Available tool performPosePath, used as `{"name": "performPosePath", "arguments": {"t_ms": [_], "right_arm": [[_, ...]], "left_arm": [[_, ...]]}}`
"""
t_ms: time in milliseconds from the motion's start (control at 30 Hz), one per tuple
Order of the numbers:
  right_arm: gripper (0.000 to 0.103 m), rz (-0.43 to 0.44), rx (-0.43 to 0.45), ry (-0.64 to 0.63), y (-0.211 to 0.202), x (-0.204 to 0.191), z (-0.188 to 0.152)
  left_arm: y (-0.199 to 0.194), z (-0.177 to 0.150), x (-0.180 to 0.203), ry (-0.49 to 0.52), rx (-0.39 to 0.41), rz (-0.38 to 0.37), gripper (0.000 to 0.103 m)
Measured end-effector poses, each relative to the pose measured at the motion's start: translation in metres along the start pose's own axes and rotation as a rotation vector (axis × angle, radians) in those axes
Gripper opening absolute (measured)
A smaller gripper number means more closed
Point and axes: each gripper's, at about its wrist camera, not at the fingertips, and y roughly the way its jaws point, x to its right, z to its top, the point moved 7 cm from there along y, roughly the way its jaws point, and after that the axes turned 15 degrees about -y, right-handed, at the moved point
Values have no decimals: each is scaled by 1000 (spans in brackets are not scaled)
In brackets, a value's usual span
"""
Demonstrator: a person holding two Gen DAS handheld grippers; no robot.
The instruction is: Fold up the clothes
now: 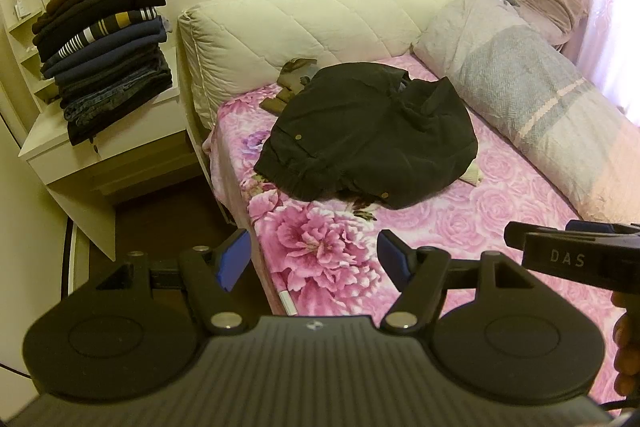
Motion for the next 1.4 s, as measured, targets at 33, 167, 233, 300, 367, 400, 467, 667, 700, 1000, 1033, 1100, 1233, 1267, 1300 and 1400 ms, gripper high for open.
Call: {"name": "performPosePath", "arguments": {"t_ms": [33,167,233,300,367,400,467,667,700,1000,1033,1100,1233,1267,1300,1400], "right_arm": [[75,0,-1,-1,0,0,0],[75,1,-4,-4,1,1,-2],[75,2,-5,-6,1,2,-3],[75,2,-6,-8,1,2,-4],[75,2,-7,-7,2,4,-5],[75,1,-7,-6,1,4,-6],[75,-2,-6,-4,0,3,-5],[75,-6,-3,-6,-2,3,-5],[75,-7,-3,-7,-2,3,-6],[75,-15,-3,-5,-3,2,-4],[75,-15,-2,-4,-3,2,-4],[75,-17,-3,-3,-3,1,-4],[75,-16,-4,-1,-2,2,-4],[75,-16,-5,-1,-2,2,-4],[75,-16,-5,-2,-2,2,-4],[75,-17,-4,-2,-2,4,-4]], "left_arm": [[0,1,0,0,0,0,66],[-2,3,0,2,1,0,66],[-1,5,0,3,-1,-2,66],[1,5,2,7,-5,-4,66],[3,6,4,10,-9,-6,66],[3,6,4,11,-10,-7,66],[3,7,4,12,-12,-10,66],[3,8,2,13,-16,-15,66],[3,7,2,12,-15,-16,66],[7,3,4,18,-14,-17,66],[7,3,4,19,-14,-18,66],[7,2,4,20,-14,-19,66],[9,1,5,20,-16,-18,66],[9,1,6,20,-16,-19,66],[9,2,6,19,-15,-19,66],[9,2,5,18,-15,-19,66]]}}
